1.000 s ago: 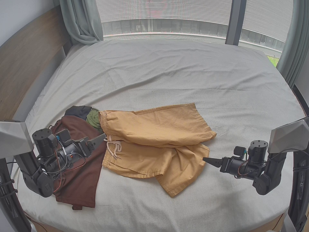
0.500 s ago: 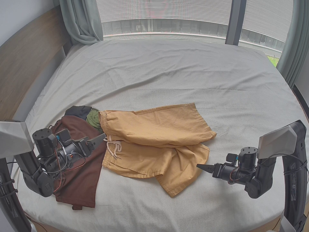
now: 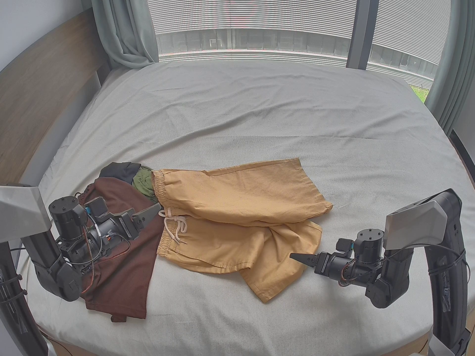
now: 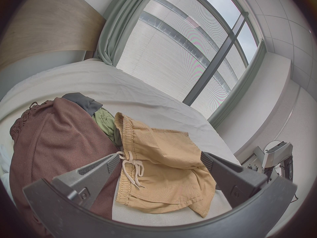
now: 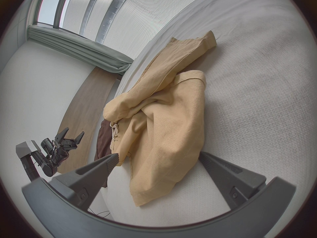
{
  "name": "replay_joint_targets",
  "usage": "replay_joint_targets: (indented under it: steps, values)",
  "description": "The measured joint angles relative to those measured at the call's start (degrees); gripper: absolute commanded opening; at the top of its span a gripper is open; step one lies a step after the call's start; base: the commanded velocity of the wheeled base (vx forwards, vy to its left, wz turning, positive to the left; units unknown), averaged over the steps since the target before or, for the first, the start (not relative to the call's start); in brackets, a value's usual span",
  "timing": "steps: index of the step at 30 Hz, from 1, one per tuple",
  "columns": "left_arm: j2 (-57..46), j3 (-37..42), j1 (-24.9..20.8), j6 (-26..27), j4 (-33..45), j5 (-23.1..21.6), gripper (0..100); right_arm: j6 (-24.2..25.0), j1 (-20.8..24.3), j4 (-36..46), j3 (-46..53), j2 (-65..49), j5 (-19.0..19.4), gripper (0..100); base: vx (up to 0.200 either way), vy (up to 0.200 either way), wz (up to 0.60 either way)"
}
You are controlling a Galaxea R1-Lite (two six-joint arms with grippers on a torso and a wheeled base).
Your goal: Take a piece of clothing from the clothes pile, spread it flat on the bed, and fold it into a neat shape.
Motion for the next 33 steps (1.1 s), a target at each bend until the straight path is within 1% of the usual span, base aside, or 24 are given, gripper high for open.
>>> replay_joint_targets:
  steps: [5, 13, 23, 28, 33]
  values:
    - [0.0, 0.0, 0.0, 0.0, 0.0, 0.0, 100, 0.4, 0.1, -0.1, -0.1, -0.5, 0.0, 100, 0.0, 0.0, 0.0]
    - [0.0, 0.0, 0.0, 0.1, 0.0, 0.0, 100, 2.6, 1.2, -0.1, 1.1, -3.6, 0.0, 100, 0.0, 0.0, 0.0]
    - [0.0, 0.0, 0.0, 0.1, 0.0, 0.0, 100, 2.6, 0.7, 0.0, 3.2, -9.2, 0.3, 100, 0.0, 0.0, 0.0]
    - [0.0, 0.0, 0.0, 0.1, 0.0, 0.0, 100, 2.2, -1.4, 0.0, 3.3, -10.8, 0.3, 100, 0.0, 0.0, 0.0]
    - [0.0, -0.1, 0.0, 0.1, 0.0, 0.0, 100, 1.8, -5.0, 0.1, 2.1, -11.1, 0.3, 100, 0.0, 0.0, 0.0]
